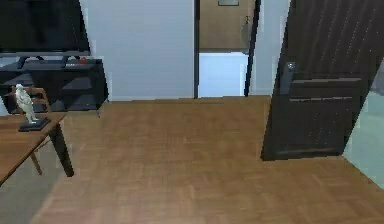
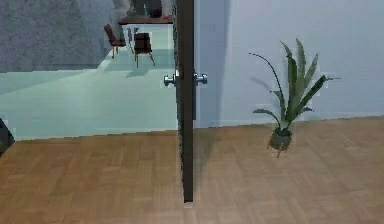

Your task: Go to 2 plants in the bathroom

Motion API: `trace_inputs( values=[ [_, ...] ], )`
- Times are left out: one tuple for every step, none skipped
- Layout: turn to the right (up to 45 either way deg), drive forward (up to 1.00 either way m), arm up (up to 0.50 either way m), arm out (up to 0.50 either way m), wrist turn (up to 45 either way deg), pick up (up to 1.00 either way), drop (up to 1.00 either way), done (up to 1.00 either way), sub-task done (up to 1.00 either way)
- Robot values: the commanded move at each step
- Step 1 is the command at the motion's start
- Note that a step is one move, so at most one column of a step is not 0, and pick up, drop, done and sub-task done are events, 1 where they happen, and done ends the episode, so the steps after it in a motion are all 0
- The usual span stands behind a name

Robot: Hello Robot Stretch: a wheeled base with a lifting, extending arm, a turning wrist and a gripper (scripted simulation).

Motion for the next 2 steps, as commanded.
trace_inputs(
  values=[
    [0.0, 1.0, 0.0, 0.0, 0.0, 0.0, 0.0, 0.0, 0.0],
    [-3.0, 0.0, 0.0, 0.0, 0.0, 0.0, 0.0, 0.0, 0.0]
  ],
)
